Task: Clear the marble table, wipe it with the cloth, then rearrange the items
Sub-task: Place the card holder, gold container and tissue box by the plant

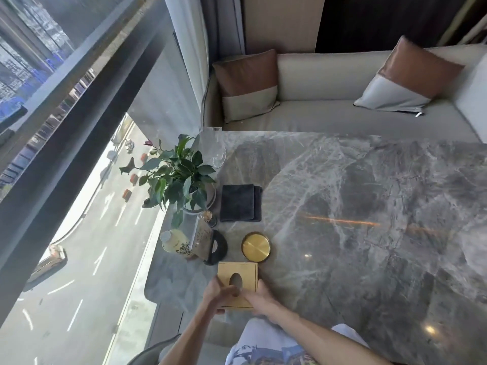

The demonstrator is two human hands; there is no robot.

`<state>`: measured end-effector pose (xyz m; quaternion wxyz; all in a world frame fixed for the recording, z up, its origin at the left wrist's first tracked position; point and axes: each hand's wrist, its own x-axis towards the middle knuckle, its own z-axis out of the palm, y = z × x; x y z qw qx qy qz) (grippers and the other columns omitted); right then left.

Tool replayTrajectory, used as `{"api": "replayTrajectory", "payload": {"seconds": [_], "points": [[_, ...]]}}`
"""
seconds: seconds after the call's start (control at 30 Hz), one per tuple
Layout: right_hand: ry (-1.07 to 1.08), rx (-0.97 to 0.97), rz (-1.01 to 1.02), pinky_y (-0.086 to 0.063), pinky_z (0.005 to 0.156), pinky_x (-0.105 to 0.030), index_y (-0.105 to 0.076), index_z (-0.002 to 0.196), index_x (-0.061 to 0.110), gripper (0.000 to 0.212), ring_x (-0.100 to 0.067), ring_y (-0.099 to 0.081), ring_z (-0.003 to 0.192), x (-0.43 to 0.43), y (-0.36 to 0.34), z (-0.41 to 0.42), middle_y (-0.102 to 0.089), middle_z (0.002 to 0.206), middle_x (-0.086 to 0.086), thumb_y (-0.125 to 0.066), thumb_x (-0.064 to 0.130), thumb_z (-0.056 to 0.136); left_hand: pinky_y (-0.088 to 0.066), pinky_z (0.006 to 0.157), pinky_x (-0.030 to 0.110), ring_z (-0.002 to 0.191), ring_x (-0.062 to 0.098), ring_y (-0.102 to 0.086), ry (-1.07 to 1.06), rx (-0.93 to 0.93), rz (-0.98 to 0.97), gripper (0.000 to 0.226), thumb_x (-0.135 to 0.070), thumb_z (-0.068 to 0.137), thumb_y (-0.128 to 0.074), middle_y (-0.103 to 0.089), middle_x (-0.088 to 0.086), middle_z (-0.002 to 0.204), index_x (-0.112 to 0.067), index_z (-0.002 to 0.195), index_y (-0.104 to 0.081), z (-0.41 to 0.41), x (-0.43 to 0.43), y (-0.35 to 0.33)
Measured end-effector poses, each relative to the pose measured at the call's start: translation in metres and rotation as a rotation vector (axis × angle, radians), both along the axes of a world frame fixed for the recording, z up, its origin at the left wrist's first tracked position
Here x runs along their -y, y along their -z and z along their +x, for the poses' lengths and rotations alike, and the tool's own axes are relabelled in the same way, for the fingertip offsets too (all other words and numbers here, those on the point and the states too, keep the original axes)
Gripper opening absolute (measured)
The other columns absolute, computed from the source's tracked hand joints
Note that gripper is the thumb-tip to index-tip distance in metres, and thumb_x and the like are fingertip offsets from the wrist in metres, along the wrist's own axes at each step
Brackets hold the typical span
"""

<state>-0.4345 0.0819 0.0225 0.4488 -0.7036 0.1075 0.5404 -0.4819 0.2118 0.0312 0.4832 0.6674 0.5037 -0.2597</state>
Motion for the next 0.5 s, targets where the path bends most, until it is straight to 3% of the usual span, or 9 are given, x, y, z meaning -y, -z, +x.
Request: {"api": "replayTrajectory", "payload": {"seconds": [0.13, 0.23, 0.37, 0.5], "points": [[-0.005, -0.032, -0.033, -0.056, 0.084, -0.041, -0.048, 0.123, 0.021, 0.059, -0.023, -0.059, 0.109, -0.013, 0.010, -0.002, -0.062, 0.119, -0.006, -0.074, 0.044, 0.076, -0.058, 0.063, 0.036, 0.093, 0.026, -0.059, 0.021, 0.001, -0.012, 0.053, -0.021, 0.069, -0.071, -0.057, 0.009, 0.102, -0.018, 0.114, -0.044, -0.001, -0.015, 0.003], [-0.028, -0.004, -0.055, -0.056, 0.075, -0.032, -0.052, 0.122, 0.018, 0.057, -0.017, -0.062, 0.099, -0.018, 0.012, -0.002, -0.066, 0.112, -0.003, -0.074, 0.042, 0.076, -0.054, 0.055, 0.031, 0.093, 0.026, -0.059, 0.029, 0.014, -0.033, 0.049, -0.019, 0.071, -0.070, -0.056, 0.008, 0.100, -0.018, 0.112, -0.044, -0.004, -0.020, 0.005], [-0.045, -0.004, -0.042, -0.045, 0.058, -0.021, -0.053, 0.112, 0.023, 0.035, -0.009, -0.057, 0.085, -0.019, 0.008, 0.000, -0.064, 0.099, 0.003, -0.069, 0.035, 0.083, -0.055, 0.056, 0.032, 0.095, 0.026, -0.058, 0.031, 0.019, -0.040, 0.049, -0.019, 0.071, -0.071, -0.056, 0.007, 0.101, -0.018, 0.112, -0.044, -0.007, -0.023, 0.007], [-0.072, 0.010, -0.071, -0.048, 0.060, -0.025, -0.051, 0.122, 0.022, 0.051, -0.018, -0.057, 0.101, -0.021, 0.011, -0.002, -0.062, 0.117, -0.003, -0.069, 0.044, 0.080, -0.056, 0.056, 0.033, 0.098, 0.026, -0.059, 0.026, 0.004, -0.044, 0.054, -0.023, 0.069, -0.072, -0.057, 0.009, 0.108, -0.017, 0.116, -0.046, -0.008, -0.025, 0.008]]}}
